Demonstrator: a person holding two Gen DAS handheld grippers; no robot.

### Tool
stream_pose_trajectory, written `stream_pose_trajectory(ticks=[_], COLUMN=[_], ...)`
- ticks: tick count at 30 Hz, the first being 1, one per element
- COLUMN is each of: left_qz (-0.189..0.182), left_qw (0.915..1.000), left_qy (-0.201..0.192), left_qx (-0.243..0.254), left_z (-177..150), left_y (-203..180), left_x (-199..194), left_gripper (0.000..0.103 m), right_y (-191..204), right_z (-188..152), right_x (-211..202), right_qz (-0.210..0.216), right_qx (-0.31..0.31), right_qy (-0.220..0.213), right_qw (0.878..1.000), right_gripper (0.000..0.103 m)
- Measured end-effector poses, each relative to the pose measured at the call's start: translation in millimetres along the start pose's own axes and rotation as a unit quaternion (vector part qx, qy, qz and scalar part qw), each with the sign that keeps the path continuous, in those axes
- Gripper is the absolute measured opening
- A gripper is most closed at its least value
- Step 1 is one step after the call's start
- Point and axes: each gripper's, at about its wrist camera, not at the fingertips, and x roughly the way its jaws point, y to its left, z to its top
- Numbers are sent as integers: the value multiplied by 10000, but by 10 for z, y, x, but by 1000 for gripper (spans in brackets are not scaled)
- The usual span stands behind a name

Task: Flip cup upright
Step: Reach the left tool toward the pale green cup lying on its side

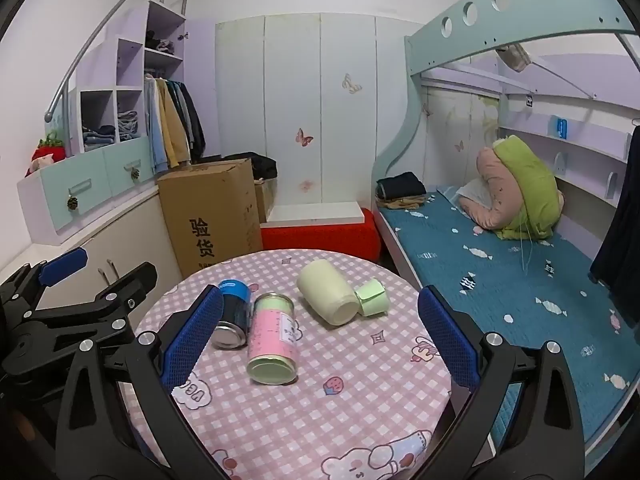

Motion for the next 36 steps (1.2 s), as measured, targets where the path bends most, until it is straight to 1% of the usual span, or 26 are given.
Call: stream_pose_trajectory(ticks=[5, 9, 10, 12, 13, 15, 19, 21, 23, 25, 27, 29, 32, 34, 36], left_qz=[-70, -160, -191, -298, -345, -435, -496, -572, -605, -628, -505, -505, -381, -409, -288], left_qw=[9997, 9989, 9991, 9982, 9965, 9947, 9921, 9894, 9850, 9830, 9821, 9794, 9763, 9743, 9735], left_qy=[220, 445, 372, 521, 756, 930, 1148, 1321, 1594, 1697, 1746, 1908, 2086, 2199, 2264], left_qx=[28, 31, 38, 24, 20, 26, 122, 182, 274, 328, 500, 425, 425, 267, 114], left_z=[12, -7, -27, -32, -35, -41, -86, -122, -165, -186, -225, -207, -194, -148, -113], left_y=[-136, -304, -388, -534, -603, -751, -1015, -1124, -1205, -1265, -1299, -1319, -1326, -1335, -1352], left_x=[195, 468, 571, 702, 787, 936, 1236, 1381, 1511, 1629, 1769, 1907, 2168, 2280, 2406], left_gripper=[95, 95, 95, 95, 95, 95, 95, 95, 95, 95, 95, 95, 95, 95, 95], right_y=[-147, -335, -395, -503, -559, -705, -970, -1072, -1154, -1232, -1293, -1321, -1377, -1390, -1418], right_z=[-3, -13, -14, -32, -45, -54, -64, -85, -110, -137, -147, -152, -145, -140, -139], right_x=[186, 376, 425, 510, 556, 666, 886, 979, 1079, 1197, 1310, 1439, 1607, 1730, 1877], right_qz=[-90, -240, -297, -405, -451, -560, -740, -805, -831, -844, -813, -787, -734, -725, -703], right_qx=[96, 220, 248, 308, 341, 398, 529, 580, 612, 663, 708, 742, 804, 815, 846], right_qy=[133, 273, 309, 372, 403, 471, 592, 646, 718, 782, 830, 880, 888, 903, 954], right_qw=[9998, 9991, 9988, 9980, 9976, 9965, 9941, 9930, 9921, 9911, 9907, 9902, 9901, 9899, 9893], right_gripper=[98, 98, 98, 98, 98, 98, 98, 98, 98, 98, 98, 98, 98, 98, 98])
